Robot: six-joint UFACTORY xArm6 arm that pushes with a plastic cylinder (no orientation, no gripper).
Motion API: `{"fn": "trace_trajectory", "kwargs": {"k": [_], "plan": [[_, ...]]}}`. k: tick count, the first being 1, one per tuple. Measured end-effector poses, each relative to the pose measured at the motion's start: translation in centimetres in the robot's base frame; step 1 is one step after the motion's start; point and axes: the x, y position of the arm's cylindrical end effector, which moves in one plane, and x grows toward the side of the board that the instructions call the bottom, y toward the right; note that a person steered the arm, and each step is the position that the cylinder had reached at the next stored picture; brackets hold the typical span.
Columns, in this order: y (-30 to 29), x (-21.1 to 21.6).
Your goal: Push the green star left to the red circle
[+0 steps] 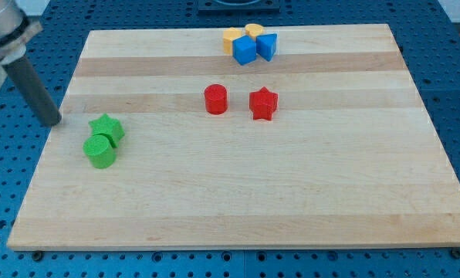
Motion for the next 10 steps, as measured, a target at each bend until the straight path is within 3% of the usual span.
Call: {"fn": "trace_trajectory", "kwargs": {"k": [1, 3, 4, 5, 6, 9, 10], "plan": [[5.8, 3.1], [15.4, 0.1], [15.4, 1.2], [9.5, 1.7], [8.3, -1.9], [19.1, -1.8], [14.1, -1.4]]}}
